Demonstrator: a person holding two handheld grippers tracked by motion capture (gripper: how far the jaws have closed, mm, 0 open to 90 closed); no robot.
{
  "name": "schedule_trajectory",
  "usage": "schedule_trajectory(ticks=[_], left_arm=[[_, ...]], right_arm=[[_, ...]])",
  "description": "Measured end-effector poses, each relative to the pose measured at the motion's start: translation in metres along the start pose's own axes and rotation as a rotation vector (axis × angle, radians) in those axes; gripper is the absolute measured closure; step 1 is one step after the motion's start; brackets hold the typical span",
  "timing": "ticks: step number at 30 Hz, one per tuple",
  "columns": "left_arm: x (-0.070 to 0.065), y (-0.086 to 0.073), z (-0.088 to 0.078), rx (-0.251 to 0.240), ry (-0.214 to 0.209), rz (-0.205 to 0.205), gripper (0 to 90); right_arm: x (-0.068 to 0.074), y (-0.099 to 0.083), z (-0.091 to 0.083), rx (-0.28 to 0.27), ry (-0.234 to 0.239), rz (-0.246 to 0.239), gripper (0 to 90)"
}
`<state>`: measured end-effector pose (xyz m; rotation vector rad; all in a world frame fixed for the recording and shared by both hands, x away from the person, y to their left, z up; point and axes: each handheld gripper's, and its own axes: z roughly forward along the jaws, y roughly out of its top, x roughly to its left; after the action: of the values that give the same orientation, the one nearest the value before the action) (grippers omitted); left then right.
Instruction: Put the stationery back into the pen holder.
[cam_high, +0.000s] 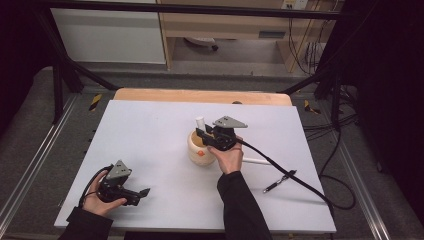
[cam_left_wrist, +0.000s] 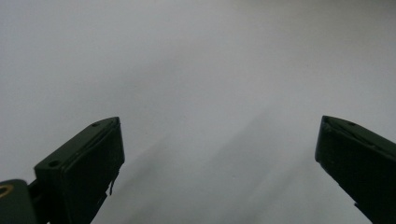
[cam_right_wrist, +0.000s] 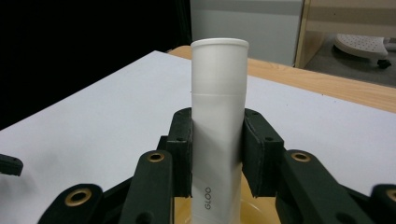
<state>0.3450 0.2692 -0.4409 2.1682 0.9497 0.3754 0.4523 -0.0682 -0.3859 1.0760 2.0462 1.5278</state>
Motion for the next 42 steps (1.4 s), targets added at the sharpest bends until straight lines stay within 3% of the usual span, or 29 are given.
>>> schedule_trajectory(ticks=[9, 23, 36, 42], left_arm=[[0.000, 0.000, 0.001, 0.002, -0.001, 0.001, 1.4], [0.000, -0.001, 0.001, 0.006, -0.002, 0.004, 1.5], [0.000, -0.001, 0.001, 0.008, -0.003, 0.004, 1.6], [-0.001, -0.001, 0.002, 0.010, -0.006, 0.004, 1.5]], right_arm=[[-0.004, -0.012, 0.004, 0.016, 0.008, 0.023, 67.2], [-0.001, -0.020, 0.007, 0.034, 0.003, 0.004, 66.3], [0.002, -0.009, -0.009, 0.012, -0.002, -0.035, 55.5], [0.002, 0.001, -0.024, 0.043, 0.008, -0.047, 42.2]])
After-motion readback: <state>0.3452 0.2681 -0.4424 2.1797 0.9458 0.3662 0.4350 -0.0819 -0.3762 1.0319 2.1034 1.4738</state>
